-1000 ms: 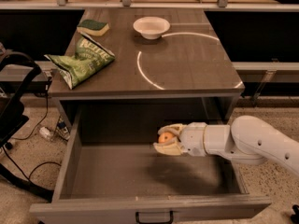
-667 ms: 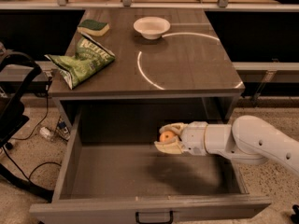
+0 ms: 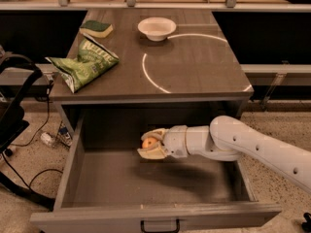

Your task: Place orange into top drawer

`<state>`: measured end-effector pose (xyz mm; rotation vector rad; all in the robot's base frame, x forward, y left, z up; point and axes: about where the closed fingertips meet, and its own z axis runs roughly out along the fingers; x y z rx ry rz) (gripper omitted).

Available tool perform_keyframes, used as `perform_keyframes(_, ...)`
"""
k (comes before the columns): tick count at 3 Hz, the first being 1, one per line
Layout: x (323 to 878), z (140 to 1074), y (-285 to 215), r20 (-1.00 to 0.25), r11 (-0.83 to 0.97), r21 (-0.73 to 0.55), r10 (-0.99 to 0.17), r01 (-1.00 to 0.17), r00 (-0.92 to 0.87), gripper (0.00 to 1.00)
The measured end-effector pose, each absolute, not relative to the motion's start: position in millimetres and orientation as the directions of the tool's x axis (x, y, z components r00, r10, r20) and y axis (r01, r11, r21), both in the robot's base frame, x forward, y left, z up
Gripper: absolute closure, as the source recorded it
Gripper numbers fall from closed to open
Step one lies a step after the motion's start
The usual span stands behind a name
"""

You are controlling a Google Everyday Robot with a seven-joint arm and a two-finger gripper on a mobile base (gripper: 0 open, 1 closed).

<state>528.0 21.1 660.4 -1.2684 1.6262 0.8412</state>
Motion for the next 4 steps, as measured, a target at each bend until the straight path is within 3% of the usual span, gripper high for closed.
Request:
perform_keyframes(1, 535, 649, 51, -0.943, 0.178, 0.018, -0.325, -0.984, -0.076, 1.00)
perform_keyframes(3, 548, 623, 64, -0.978, 0.122, 0.116, -0.158, -0.986, -0.135, 1.00)
perform_keyframes(4, 548, 618, 66, -0.979, 0.116, 0.130, -0.142, -0.985, -0.146, 0.89)
